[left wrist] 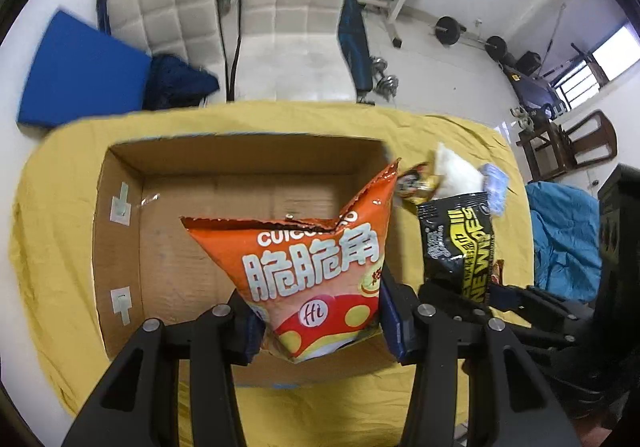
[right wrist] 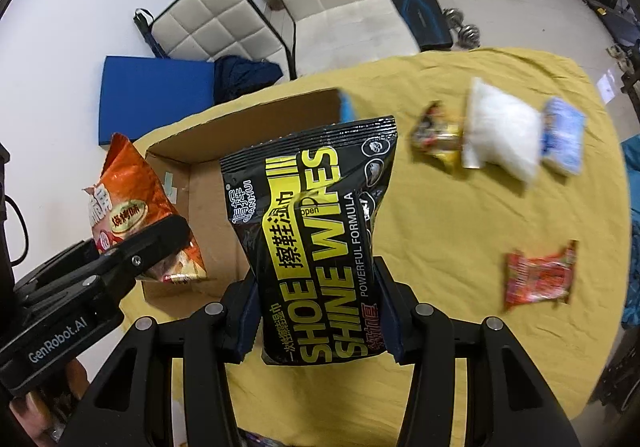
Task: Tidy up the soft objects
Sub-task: 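Carry both packs into the cardboard box and open both grippers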
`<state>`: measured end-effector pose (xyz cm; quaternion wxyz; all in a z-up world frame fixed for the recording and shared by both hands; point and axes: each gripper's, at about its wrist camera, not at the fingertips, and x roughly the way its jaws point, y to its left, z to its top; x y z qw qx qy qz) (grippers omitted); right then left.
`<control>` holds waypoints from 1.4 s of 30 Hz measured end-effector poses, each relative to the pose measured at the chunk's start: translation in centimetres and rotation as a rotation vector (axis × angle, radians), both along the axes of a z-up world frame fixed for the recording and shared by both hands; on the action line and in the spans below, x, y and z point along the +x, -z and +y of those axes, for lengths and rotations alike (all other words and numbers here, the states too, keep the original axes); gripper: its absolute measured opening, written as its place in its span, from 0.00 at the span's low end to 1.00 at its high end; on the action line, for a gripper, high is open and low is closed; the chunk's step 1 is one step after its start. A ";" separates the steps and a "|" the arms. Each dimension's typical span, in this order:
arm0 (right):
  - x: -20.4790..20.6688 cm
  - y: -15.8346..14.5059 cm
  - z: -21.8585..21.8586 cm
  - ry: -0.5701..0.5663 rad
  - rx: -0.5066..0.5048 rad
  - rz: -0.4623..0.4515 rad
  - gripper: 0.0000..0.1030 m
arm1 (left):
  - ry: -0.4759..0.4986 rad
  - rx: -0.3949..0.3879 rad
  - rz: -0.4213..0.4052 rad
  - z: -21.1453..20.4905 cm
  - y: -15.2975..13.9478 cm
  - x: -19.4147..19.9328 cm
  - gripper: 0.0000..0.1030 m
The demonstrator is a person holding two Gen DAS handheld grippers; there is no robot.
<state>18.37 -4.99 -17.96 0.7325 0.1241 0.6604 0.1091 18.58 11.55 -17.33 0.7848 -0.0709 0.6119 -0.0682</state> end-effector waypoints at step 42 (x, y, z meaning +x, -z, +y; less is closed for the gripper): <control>10.9 18.3 10.9 -0.054 -0.221 0.174 0.62 | -0.005 -0.103 0.387 6.6 16.6 10.7 0.55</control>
